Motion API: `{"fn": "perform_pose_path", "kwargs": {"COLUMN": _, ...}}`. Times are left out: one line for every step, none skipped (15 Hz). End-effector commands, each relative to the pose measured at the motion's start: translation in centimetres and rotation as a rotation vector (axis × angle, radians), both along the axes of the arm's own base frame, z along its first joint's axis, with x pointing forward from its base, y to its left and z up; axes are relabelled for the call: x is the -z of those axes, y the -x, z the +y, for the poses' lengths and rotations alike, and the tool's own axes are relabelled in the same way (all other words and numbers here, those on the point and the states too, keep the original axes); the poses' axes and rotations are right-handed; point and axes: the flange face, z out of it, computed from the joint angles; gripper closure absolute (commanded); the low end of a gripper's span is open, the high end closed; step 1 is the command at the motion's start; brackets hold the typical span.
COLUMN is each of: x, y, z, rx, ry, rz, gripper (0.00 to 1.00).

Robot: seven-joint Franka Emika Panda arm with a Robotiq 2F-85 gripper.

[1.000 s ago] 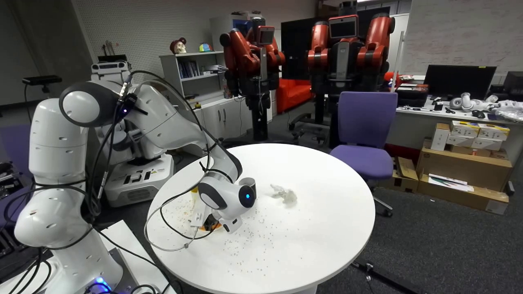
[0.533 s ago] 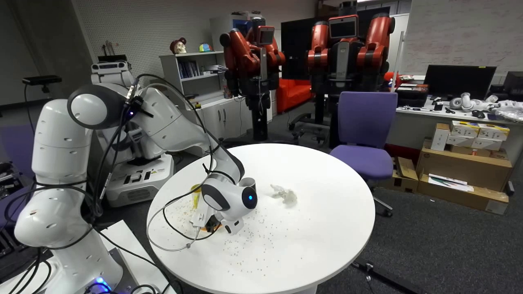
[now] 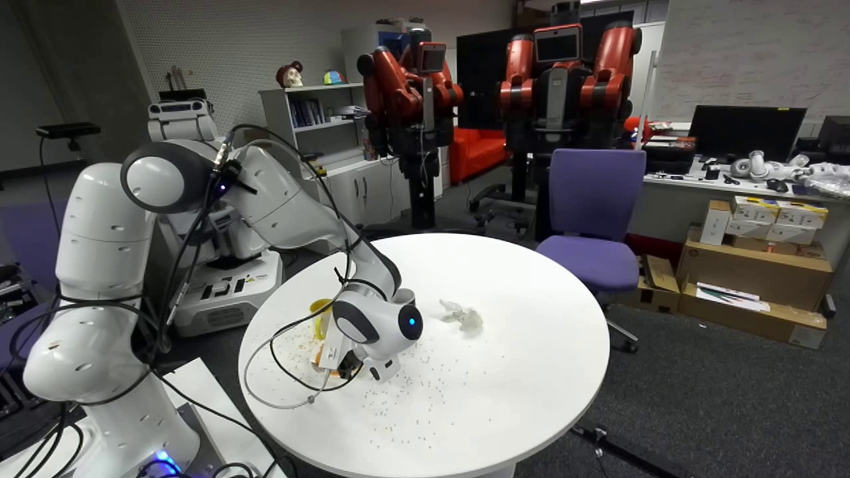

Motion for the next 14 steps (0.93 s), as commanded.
{"fn": "perform_pose_path", "kwargs": {"x": -0.33, "y": -0.68, "z": -0.24, "rx": 0.002, "ry": 0.011, "rz": 0.018, "gripper": 0.99}}
{"fn": "perform_pose_path", "kwargs": {"x": -0.35, "y": -0.70, "z": -0.28, "rx": 0.003, "ry": 0.014, "rz": 0.011, "gripper": 0.99}}
{"fn": "perform_pose_path", "kwargs": {"x": -0.37, "y": -0.73, "z": -0.29, "rx": 0.002, "ry": 0.018, "rz": 0.005, "gripper": 0.99}}
{"fn": "perform_pose_path", "kwargs": {"x": -0.39, "y": -0.76, "z": -0.30, "rx": 0.002, "ry": 0.020, "rz": 0.001, "gripper": 0.99}}
{"fn": "perform_pose_path", "kwargs": {"x": -0.41, "y": -0.78, "z": -0.31, "rx": 0.002, "ry": 0.022, "rz": -0.004, "gripper": 0.99}}
{"fn": "perform_pose_path", "kwargs": {"x": -0.40, "y": -0.79, "z": -0.34, "rx": 0.002, "ry": 0.025, "rz": -0.006, "gripper": 0.99}}
{"fn": "perform_pose_path", "kwargs": {"x": -0.39, "y": -0.79, "z": -0.37, "rx": 0.002, "ry": 0.029, "rz": -0.009, "gripper": 0.99}}
{"fn": "perform_pose_path", "kwargs": {"x": -0.39, "y": -0.79, "z": -0.42, "rx": 0.004, "ry": 0.032, "rz": -0.012, "gripper": 0.99}}
{"fn": "perform_pose_path", "kwargs": {"x": -0.40, "y": -0.79, "z": -0.46, "rx": 0.005, "ry": 0.036, "rz": -0.015, "gripper": 0.99}}
{"fn": "perform_pose_path", "kwargs": {"x": -0.42, "y": -0.81, "z": -0.52, "rx": 0.006, "ry": 0.042, "rz": -0.020, "gripper": 0.99}}
{"fn": "perform_pose_path", "kwargs": {"x": -0.40, "y": -0.84, "z": -0.58, "rx": 0.007, "ry": 0.051, "rz": -0.025, "gripper": 0.99}}
{"fn": "perform_pose_path", "kwargs": {"x": -0.38, "y": -0.85, "z": -0.61, "rx": 0.009, "ry": 0.061, "rz": -0.031, "gripper": 0.99}}
{"fn": "perform_pose_path", "kwargs": {"x": -0.35, "y": -0.97, "z": -0.51, "rx": 0.010, "ry": 0.067, "rz": -0.035, "gripper": 0.99}}
{"fn": "perform_pose_path", "kwargs": {"x": -0.36, "y": -1.00, "z": -0.49, "rx": 0.010, "ry": 0.072, "rz": -0.038, "gripper": 0.99}}
